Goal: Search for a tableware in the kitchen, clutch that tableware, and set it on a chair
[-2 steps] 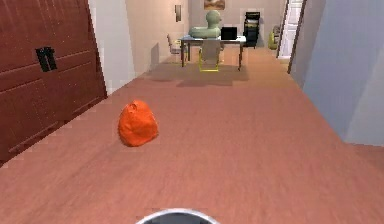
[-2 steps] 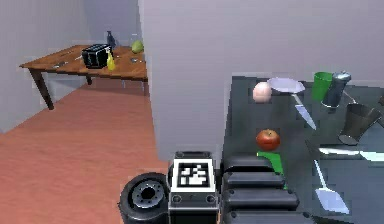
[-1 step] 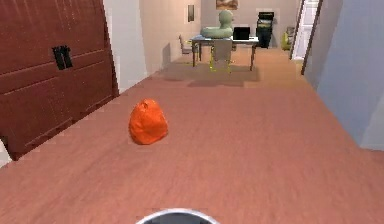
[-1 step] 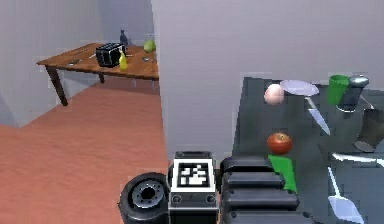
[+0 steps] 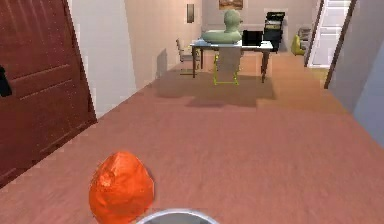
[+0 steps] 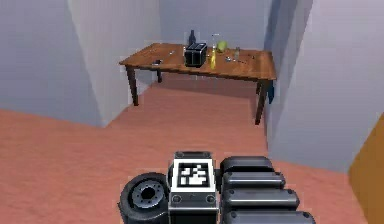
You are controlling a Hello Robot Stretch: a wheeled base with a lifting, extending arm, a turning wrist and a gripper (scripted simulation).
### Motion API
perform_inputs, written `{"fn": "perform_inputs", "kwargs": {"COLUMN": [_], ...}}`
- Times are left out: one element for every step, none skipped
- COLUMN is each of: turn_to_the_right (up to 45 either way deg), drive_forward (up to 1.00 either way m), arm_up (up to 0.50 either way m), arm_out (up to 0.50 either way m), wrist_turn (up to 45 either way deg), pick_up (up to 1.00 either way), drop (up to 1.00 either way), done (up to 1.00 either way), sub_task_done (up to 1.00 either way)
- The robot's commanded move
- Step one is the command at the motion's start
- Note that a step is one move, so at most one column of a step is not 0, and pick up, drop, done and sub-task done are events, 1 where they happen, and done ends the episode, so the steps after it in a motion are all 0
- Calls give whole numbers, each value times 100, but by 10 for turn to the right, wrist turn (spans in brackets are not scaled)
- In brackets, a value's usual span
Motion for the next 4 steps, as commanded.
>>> {"fn": "perform_inputs", "kwargs": {"turn_to_the_right": [0, -60, 0, 0], "drive_forward": [100, 0, 15, 100], "arm_up": [0, 0, 0, 0], "arm_out": [0, 0, 0, 0], "wrist_turn": [0, 0, 0, 0], "pick_up": [0, 0, 0, 0], "drop": [0, 0, 0, 0], "done": [0, 0, 0, 0], "sub_task_done": [0, 0, 0, 0]}}
